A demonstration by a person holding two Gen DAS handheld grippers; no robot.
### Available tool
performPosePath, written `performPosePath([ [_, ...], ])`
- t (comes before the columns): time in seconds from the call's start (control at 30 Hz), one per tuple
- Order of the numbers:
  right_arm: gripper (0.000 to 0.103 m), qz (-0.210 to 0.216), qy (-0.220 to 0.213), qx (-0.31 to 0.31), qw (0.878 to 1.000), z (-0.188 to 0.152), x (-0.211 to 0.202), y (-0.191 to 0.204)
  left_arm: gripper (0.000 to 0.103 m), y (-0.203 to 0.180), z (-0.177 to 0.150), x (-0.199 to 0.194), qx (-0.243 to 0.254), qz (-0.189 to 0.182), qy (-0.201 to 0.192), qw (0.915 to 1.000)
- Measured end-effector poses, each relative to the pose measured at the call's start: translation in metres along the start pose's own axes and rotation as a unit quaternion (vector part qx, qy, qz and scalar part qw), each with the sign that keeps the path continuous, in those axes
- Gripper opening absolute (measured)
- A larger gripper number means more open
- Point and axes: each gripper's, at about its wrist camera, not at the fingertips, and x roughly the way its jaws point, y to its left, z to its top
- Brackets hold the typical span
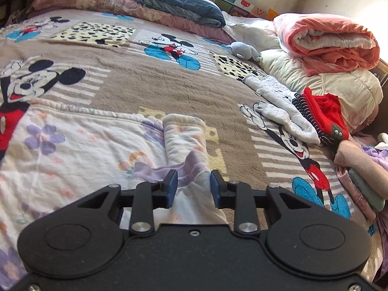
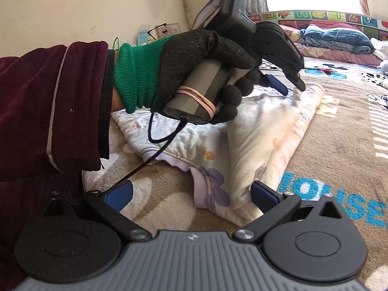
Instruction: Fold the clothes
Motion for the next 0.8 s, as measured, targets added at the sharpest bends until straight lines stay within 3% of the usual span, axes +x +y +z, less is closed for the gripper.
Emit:
performPosePath([
  [0.13,0.102,-0.035,-0.017,-0.013,0.999,0.001,-0.019,0.003,0.027,-0.002,-0.011,-0.024,0.085,-0.001,-0.014,0.9963],
  [0.23,0.102,-0.068,-0.066,-0.052,0.994,0.007,-0.023,0.012,0.027,-0.002,-0.022,-0.029,0.132,-0.007,-0.005,0.9912],
  [0.3,0.102,-0.067,-0.086,-0.085,0.99,0.011,-0.017,0.022,0.027,-0.004,-0.029,-0.028,0.159,-0.013,0.001,0.9872],
  [0.43,0.102,-0.068,-0.075,-0.158,0.982,0.011,0.011,0.04,0.027,-0.016,-0.038,-0.017,0.201,-0.017,0.013,0.9793],
  [0.57,0.103,-0.071,-0.012,-0.093,0.993,0.005,0.039,0.016,0.027,-0.016,-0.047,0.008,0.216,0.007,0.035,0.9757],
  [0.67,0.103,-0.064,-0.011,-0.087,0.994,0.003,0.039,0.014,0.029,-0.011,-0.049,0.019,0.199,0.014,0.041,0.9791],
  [0.8,0.103,-0.051,-0.014,-0.067,0.996,0.004,0.04,0.008,0.029,-0.016,-0.046,0.019,0.213,0.019,0.044,0.9758],
])
